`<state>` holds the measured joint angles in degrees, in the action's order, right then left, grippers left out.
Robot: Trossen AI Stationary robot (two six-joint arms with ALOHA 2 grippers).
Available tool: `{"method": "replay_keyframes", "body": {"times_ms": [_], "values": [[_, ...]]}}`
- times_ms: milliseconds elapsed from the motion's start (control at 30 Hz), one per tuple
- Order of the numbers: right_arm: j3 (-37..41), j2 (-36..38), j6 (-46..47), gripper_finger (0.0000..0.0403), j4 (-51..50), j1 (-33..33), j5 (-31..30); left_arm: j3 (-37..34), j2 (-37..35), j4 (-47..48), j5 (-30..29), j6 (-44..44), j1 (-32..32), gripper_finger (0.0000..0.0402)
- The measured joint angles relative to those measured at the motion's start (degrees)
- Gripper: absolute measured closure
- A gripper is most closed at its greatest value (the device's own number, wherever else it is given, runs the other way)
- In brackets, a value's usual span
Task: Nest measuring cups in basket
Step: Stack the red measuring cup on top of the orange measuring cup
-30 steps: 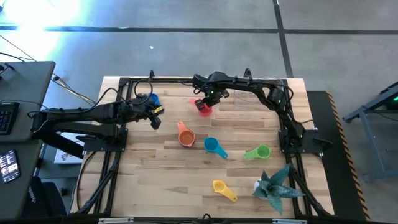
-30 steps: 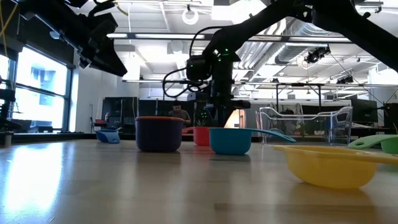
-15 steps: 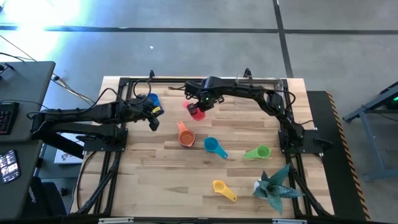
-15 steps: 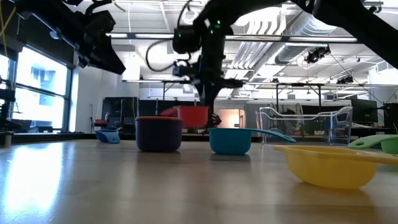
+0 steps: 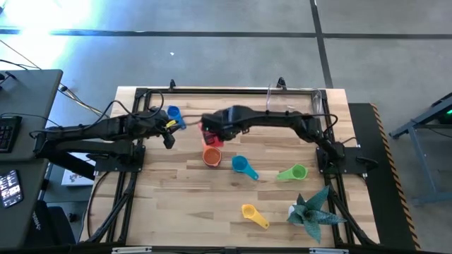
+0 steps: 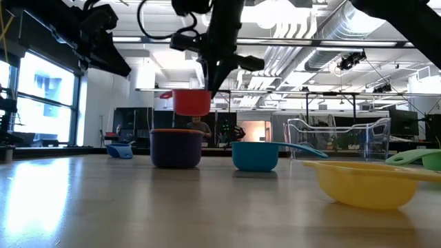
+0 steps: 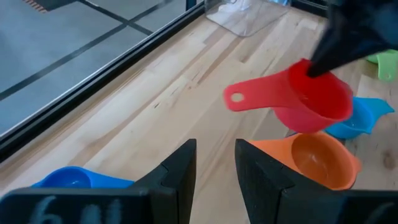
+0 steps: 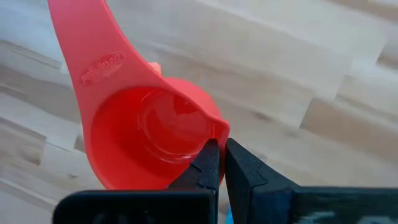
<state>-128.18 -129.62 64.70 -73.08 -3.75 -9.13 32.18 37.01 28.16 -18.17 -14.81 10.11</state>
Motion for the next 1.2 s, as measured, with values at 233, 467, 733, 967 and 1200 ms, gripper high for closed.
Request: {"method": "replay_keyframes", "body": {"times_ms": [233,467,733,967,1200], "values": [[0.00,0.00,10.90,0.0402,0.03,4.23,-2.46,0.00,-1.40,1.85,0.06,0.02,0.00,0.0300],[2.77,0.00,20.25,0.0402,2.11,7.83,-3.99,0.00,-1.37,2.01,0.15,0.03,0.00,0.0300],[5.38,-0.07,23.81,0.0402,4.91,8.72,-3.91,0.00,-1.37,2.04,0.22,1.83,0.00,0.0300],[5.35,-0.04,23.80,0.0402,7.13,8.17,-4.19,0.00,-1.37,2.04,0.24,1.97,0.00,0.0300],[5.35,-1.54,23.76,0.0402,8.55,8.15,-2.09,0.00,-1.35,2.01,0.24,1.97,-0.02,0.0300]]}}
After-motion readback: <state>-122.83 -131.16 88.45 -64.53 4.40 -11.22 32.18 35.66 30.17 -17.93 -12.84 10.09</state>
